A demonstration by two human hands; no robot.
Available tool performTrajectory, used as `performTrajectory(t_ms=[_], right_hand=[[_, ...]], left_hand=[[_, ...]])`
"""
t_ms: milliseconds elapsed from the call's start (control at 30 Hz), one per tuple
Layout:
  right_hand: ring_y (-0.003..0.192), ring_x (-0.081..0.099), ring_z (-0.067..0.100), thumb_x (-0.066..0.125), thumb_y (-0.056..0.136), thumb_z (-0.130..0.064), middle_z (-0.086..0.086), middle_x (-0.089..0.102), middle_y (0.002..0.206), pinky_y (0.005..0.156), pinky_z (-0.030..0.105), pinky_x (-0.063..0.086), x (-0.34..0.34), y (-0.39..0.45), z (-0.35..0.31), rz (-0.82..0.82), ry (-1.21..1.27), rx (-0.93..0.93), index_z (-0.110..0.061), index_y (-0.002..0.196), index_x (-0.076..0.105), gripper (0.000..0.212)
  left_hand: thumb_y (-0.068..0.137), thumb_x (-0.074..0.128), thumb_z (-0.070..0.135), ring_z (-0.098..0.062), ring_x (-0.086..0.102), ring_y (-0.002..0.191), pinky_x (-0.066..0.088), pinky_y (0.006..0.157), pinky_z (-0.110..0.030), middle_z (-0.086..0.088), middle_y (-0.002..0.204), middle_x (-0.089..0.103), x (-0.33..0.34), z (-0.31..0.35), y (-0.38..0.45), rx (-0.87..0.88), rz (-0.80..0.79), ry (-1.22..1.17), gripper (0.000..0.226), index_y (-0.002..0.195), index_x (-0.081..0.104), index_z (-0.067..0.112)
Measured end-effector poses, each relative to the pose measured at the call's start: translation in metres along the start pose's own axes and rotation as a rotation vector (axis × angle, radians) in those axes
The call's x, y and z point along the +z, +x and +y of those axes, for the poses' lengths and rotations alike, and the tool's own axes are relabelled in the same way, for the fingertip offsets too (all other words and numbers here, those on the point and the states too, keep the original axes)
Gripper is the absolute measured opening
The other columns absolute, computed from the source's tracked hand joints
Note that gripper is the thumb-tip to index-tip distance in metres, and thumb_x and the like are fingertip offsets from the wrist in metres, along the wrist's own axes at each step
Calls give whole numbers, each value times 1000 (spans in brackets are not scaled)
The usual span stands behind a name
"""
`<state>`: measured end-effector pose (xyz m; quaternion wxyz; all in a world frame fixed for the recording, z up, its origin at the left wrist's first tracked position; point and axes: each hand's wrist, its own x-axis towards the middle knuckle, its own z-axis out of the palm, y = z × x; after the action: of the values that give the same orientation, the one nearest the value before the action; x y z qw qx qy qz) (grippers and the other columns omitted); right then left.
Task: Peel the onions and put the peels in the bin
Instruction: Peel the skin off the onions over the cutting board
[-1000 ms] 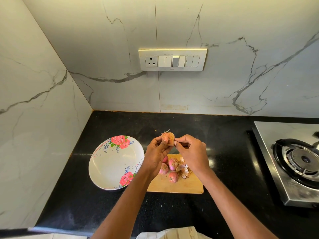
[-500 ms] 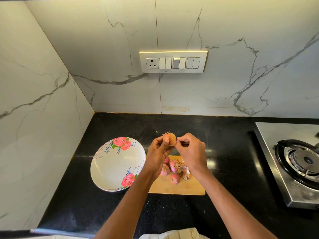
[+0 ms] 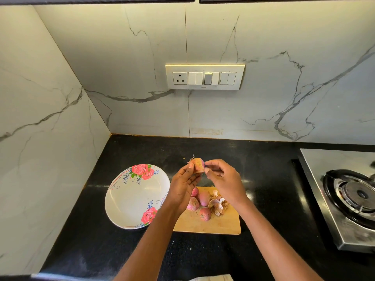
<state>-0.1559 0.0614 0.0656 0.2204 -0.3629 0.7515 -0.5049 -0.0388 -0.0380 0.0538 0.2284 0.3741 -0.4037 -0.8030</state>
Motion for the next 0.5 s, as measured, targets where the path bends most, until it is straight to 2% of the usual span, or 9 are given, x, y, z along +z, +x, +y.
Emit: performTrajectory(t_ms=[67,233,400,500], right_hand=[[95,66,-6,73,93,-24,-18,72,100,79,9,53,0,0,-1,19,-26,-17,-25,109,73,16],[84,71,0,75,92,-23,-15,74,90,75,17,58,-2,2,-3,66,-59,-25,-22,101,76,10],[77,73,2,70,95,-16,-9,75,87,71,17,58,-6,3,-4,93,37,-9,-18,103,74,10],[75,74,4,67,97,-13,-7,75,88,69,16,57,-9,8,-7,120,83,-4,-19,102,73,11]], left_hand=[[104,52,25,-22,69,115,56,97,-28,-10,124,71,1,1,0,6,-17,6,35,132,64,8],[102,56,26,-23,69,115,56,94,-27,-8,120,73,1,8,1,49,-46,82,33,130,65,11],[99,59,34,-24,70,113,56,95,-29,-7,119,73,5,10,-2,9,-68,111,35,128,66,17],[100,58,32,-23,71,110,56,96,-32,-6,118,74,5,10,-3,-13,-83,88,30,127,65,20]])
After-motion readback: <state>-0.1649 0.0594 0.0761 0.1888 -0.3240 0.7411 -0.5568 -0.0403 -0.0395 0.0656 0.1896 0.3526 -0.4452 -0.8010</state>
